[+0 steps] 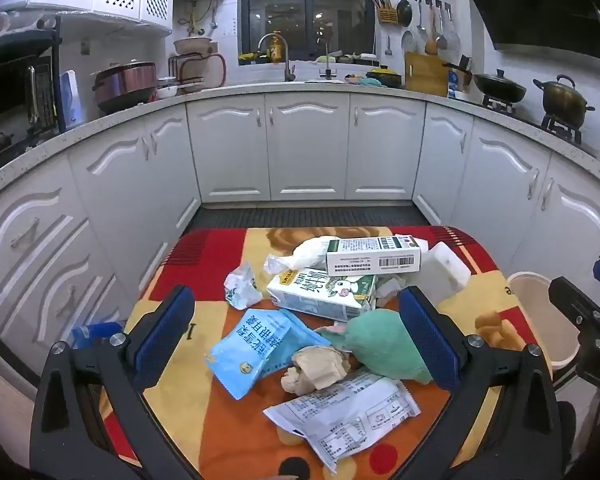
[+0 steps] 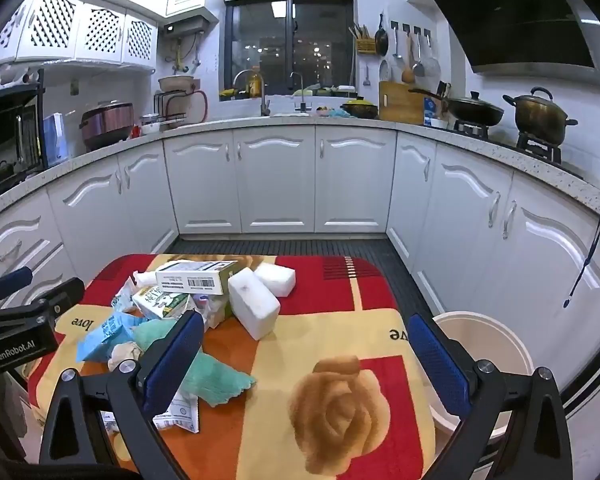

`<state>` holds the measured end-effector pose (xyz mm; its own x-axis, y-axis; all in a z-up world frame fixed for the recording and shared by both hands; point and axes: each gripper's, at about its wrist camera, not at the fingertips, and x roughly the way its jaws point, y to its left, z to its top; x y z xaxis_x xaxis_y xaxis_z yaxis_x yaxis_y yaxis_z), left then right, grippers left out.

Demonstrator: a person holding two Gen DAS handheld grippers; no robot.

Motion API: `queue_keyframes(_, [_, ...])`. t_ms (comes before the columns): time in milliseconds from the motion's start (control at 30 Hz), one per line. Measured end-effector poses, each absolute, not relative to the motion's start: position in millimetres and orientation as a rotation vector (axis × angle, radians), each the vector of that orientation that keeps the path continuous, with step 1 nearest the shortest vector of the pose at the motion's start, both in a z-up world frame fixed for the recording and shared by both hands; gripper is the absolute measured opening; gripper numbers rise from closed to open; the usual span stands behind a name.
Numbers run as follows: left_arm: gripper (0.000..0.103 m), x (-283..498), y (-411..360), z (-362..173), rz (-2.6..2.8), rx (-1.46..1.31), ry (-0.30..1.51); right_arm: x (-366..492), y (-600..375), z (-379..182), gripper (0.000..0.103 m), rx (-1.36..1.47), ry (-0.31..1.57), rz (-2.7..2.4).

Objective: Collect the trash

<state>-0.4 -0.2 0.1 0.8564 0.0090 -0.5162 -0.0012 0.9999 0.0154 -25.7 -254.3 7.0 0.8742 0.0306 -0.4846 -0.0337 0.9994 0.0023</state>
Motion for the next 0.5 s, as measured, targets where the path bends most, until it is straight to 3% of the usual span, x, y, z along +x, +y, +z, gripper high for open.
queue_keyframes(500, [0.102,-5.3,-2.3,3.8,-0.027,-0.018,0.548,-30.5,-250.6,15.5,0.101,0.013,0.479,0.021])
